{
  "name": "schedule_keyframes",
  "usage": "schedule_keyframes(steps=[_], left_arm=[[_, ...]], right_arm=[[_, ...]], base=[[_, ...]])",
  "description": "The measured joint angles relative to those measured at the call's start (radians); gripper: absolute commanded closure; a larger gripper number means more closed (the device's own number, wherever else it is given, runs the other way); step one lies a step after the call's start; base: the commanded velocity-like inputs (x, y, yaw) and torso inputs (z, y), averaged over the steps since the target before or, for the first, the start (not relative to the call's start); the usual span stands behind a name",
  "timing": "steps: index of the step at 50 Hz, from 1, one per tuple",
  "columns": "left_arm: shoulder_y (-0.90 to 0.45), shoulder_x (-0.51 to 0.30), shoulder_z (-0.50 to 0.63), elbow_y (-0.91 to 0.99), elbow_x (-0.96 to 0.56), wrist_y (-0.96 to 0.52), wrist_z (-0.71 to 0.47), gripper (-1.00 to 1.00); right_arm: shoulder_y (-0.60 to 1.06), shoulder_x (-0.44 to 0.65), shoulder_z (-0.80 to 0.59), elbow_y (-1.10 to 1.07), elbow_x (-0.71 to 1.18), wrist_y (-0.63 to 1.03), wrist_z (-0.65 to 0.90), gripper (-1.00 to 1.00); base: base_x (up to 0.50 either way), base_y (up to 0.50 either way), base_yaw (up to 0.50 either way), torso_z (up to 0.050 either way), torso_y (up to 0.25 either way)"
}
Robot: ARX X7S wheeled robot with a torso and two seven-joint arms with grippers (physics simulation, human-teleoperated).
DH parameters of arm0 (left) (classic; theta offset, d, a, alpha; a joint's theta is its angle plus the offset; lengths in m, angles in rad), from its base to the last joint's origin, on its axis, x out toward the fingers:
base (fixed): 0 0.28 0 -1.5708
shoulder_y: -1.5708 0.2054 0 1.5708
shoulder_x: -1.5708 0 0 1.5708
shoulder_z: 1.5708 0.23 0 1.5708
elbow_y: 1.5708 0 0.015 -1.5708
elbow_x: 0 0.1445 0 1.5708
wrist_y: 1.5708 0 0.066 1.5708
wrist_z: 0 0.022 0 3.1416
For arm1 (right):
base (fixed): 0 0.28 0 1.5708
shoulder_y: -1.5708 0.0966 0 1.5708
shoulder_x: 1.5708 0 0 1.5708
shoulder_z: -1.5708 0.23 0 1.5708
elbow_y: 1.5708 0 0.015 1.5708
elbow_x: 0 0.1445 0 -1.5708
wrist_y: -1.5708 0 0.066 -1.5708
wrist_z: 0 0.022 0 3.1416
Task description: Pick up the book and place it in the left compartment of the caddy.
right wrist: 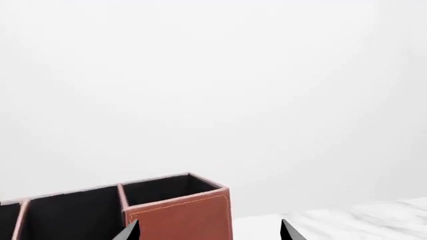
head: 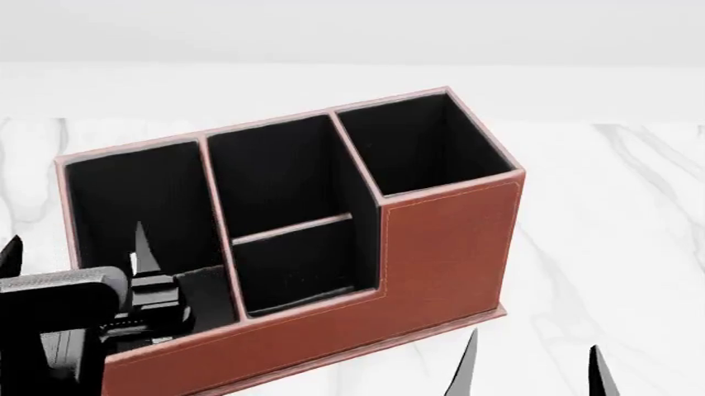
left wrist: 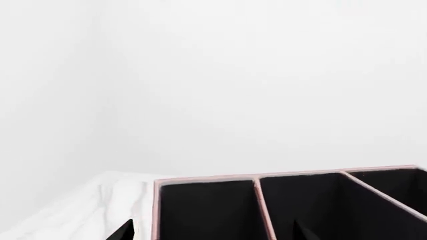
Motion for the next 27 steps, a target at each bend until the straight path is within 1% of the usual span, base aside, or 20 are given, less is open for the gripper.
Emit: schedule_keyframes(steps=[5, 12, 20, 27], left_arm=[[0.036, -0.095, -0.018, 0.157, 0.106, -0.034, -0.04, -1.0], [0.145, -0.233, -0.094, 0.353, 0.266, -0.086, -0.07, -1.0], [0.316, -0.358, -0.24, 0.514, 0.412, -0.141, -0.087, -1.0], [0.507, -0.439, -0.423, 0.621, 0.515, -0.183, -0.095, -1.0]], right_arm=[[-0.001, 0.015, 0.019, -0.06, -0.003, 0.021, 0.023, -1.0], [-0.01, 0.042, 0.052, -0.157, -0.012, 0.049, 0.057, -1.0], [-0.03, 0.076, 0.097, -0.272, -0.029, 0.077, 0.096, -1.0], [-0.058, 0.105, 0.142, -0.361, -0.041, 0.085, 0.127, -1.0]], base=[[0.0, 0.0, 0.0, 0.0, 0.0], [0.0, 0.0, 0.0, 0.0, 0.0], [0.0, 0.0, 0.0, 0.0, 0.0], [0.0, 0.0, 0.0, 0.0, 0.0]])
